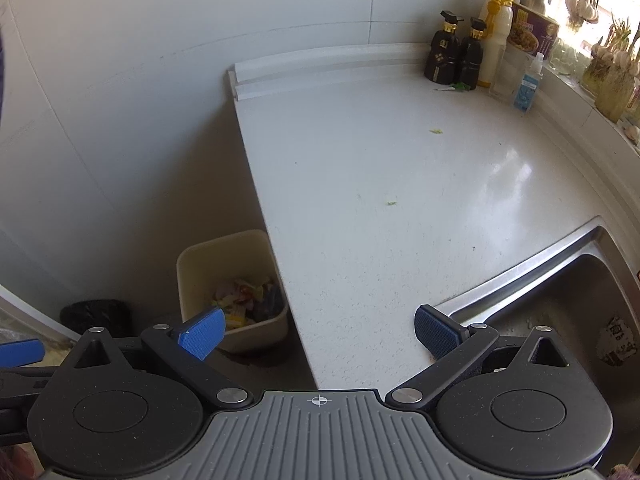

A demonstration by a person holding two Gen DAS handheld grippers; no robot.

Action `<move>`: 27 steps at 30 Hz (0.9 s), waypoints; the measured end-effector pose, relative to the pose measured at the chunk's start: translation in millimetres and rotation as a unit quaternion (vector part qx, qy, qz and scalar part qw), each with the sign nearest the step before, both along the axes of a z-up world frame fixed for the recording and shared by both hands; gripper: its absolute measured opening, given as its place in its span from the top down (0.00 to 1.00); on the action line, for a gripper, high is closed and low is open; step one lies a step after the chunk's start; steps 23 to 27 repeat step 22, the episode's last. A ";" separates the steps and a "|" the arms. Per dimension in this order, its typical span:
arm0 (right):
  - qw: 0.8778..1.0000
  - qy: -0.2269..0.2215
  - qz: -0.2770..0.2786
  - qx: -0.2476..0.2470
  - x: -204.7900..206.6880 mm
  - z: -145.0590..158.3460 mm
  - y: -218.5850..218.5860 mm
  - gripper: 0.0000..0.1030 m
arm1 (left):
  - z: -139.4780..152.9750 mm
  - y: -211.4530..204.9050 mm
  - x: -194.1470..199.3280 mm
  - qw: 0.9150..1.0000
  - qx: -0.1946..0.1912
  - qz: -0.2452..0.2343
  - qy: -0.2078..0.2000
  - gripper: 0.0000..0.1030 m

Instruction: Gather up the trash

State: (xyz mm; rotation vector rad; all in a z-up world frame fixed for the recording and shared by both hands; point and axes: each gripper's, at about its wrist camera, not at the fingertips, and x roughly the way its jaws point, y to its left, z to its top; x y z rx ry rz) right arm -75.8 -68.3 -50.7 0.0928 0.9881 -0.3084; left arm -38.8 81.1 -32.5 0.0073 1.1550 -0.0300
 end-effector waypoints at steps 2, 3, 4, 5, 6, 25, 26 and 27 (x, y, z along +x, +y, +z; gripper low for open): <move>1.000 0.001 0.003 0.000 0.5 -0.4 -0.3 0.01 | -0.6 -1.0 0.7 1.000 0.002 0.002 0.001 0.00; 1.000 0.001 0.004 0.001 0.8 -0.9 -0.7 0.01 | -1.1 -1.4 0.8 1.000 0.003 0.004 0.003 0.00; 1.000 0.002 0.004 0.002 1.3 -1.6 -1.1 0.01 | -1.5 -1.8 1.2 1.000 0.003 0.005 0.004 0.00; 1.000 0.004 0.005 0.004 1.9 -2.1 -2.1 0.01 | -1.8 -2.1 1.6 1.000 0.004 0.006 0.005 0.00; 1.000 0.005 0.007 0.004 2.6 -2.7 -2.5 0.01 | -2.1 -2.3 2.2 1.000 0.004 0.007 0.006 0.00; 0.999 0.013 0.035 0.020 15.3 -11.6 -18.0 0.01 | -8.9 -4.9 21.9 0.999 -0.013 0.032 0.027 0.01; 0.999 0.013 0.035 0.020 15.3 -11.6 -18.0 0.01 | -8.9 -4.9 21.9 0.999 -0.013 0.032 0.027 0.01; 0.999 0.013 0.035 0.020 15.3 -11.6 -18.0 0.01 | -8.9 -4.9 21.9 0.999 -0.013 0.032 0.027 0.01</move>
